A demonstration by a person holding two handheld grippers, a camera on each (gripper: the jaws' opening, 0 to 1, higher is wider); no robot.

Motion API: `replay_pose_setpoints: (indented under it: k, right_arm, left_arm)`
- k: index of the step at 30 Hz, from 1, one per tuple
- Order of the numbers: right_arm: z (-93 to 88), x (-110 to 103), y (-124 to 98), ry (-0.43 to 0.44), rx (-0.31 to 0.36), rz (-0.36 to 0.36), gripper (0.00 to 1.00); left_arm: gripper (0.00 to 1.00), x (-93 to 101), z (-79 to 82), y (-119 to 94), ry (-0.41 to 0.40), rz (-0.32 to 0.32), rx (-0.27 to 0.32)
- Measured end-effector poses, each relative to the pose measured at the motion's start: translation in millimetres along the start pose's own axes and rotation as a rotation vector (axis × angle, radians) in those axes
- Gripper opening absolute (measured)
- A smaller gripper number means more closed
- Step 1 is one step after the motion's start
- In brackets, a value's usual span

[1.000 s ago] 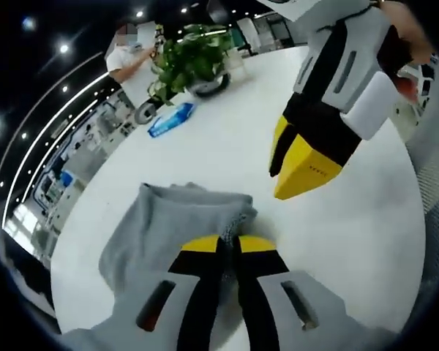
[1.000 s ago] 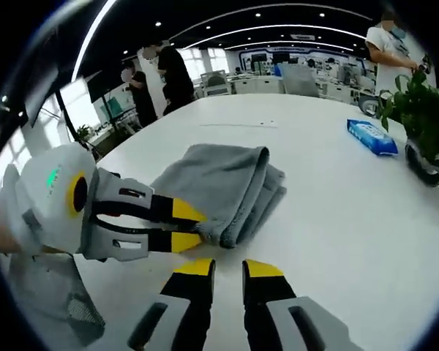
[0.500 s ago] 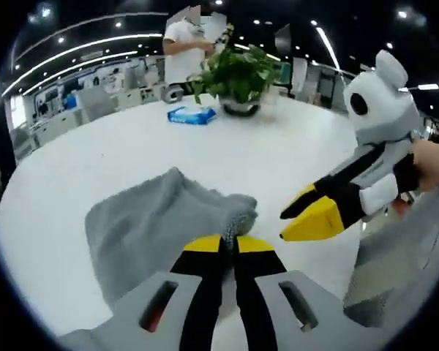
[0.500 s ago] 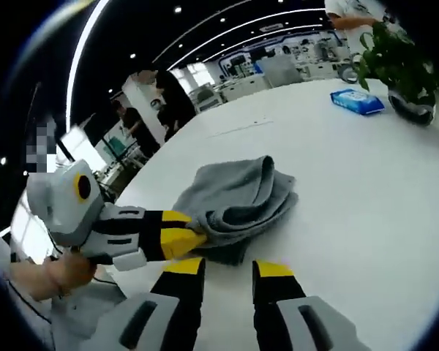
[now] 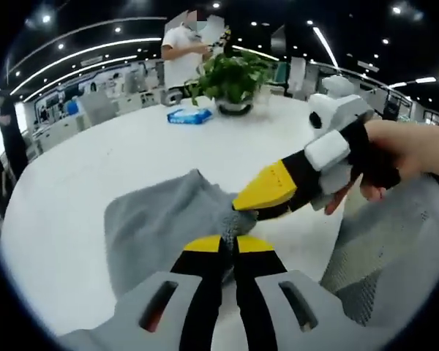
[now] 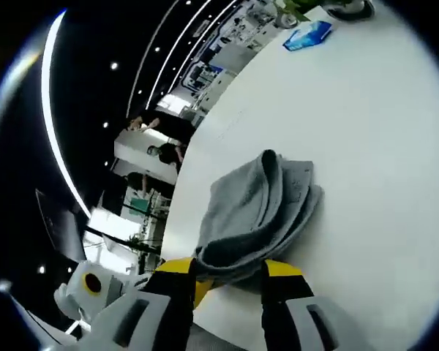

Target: Open the folded towel by lifting each exposed corner and separating the folded layers until the towel lies flat within the target outline without major curled edges

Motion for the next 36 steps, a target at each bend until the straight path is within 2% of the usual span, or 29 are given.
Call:
replay_pose_setpoints:
  k: [1,2,4,7,10,13,17,20,21,23,24,26,30,31,32,34,36]
  right_arm:
    - [0.0,3,1,0.054,0.024,-0.002,0.32]
    - [-0.5,6,1,0.062,0.029,-0.008,0.30]
    - [-3.3,8,2,0.044,0.009,-0.019,0.30]
    - [-2.0,7,-2,0.062,0.021,-0.021,0.26]
    - [0.9,10,-4,0.056,0.031,-0.047,0.17]
    - [0.7,12,-4,0.054,0.027,-0.054,0.13]
    - [-0.9,12,-4,-0.009,0.010,-0.081,0.06]
    - [0.4,10,-4,-0.076,-0.007,-0.099,0.04]
    - [0.8,9,-4,-0.102,-0.014,-0.108,0.03]
    - [2.5,5,-3,-0.177,-0.022,-0.123,0.03]
    - [2.3,4,-3,-0.211,-0.034,-0.132,0.03]
    - [2.4,-2,-1,-0.311,-0.054,-0.149,0.02]
    - [1.3,-15,3,-0.543,-0.107,-0.202,0.02]
    - [0.1,-18,4,-0.573,-0.118,-0.212,0.02]
    - [-1.3,-24,6,-0.650,-0.133,-0.219,0.02]
    - [-5.1,-31,9,-0.757,-0.165,-0.234,0.02]
    - [-8.9,-36,13,-0.861,-0.200,-0.254,0.02]
  left_arm:
    - [0.04,2.5,-0.6,-3,0.014,-0.005,-0.006]
    - [0.04,5.0,-0.6,-6,0.032,-0.007,-0.006]
    - [0.04,9.8,-0.2,-10,0.064,-0.014,-0.014]
    - [0.04,18.3,-1.8,-13,0.124,-0.039,-0.024]
    - [0.04,25.4,0.0,-15,0.151,-0.057,-0.021]
    - [0.04,27.0,0.3,-15,0.156,-0.066,-0.023]
    - [0.05,27.5,-1.8,-14,0.157,-0.082,-0.030]
    - [0.10,29.2,-4.7,-15,0.184,-0.107,-0.014]
    - [0.14,30.2,-5.1,-16,0.156,-0.130,-0.022]
    - [0.27,28.8,-2.5,-19,0.038,-0.152,-0.017]
    - [0.28,24.7,0.4,-23,-0.016,-0.161,-0.010]
    - [0.27,15.9,4.7,-27,-0.065,-0.145,0.008]
    - [0.27,-13.6,16.7,-33,-0.172,-0.089,0.014]
    - [0.27,-19.2,20.9,-34,-0.223,-0.086,0.022]
    - [0.27,-25.1,26.4,-33,-0.315,-0.093,0.031]
    - [0.27,-32.9,31.9,-31,-0.417,-0.100,0.024]
    - [0.27,-39.8,31.6,-26,-0.459,-0.096,-0.016]
Point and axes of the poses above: the point that each gripper's makers call its tool centre point, and the gripper's own axes: y roughly forward along the fingers, x roughly to its right, z roughly out of its top, the point moved 5 cm from there along -y, roughly backward along the fingers, and after that the axes turned 8 degrees about z, right-handed, at the moved point
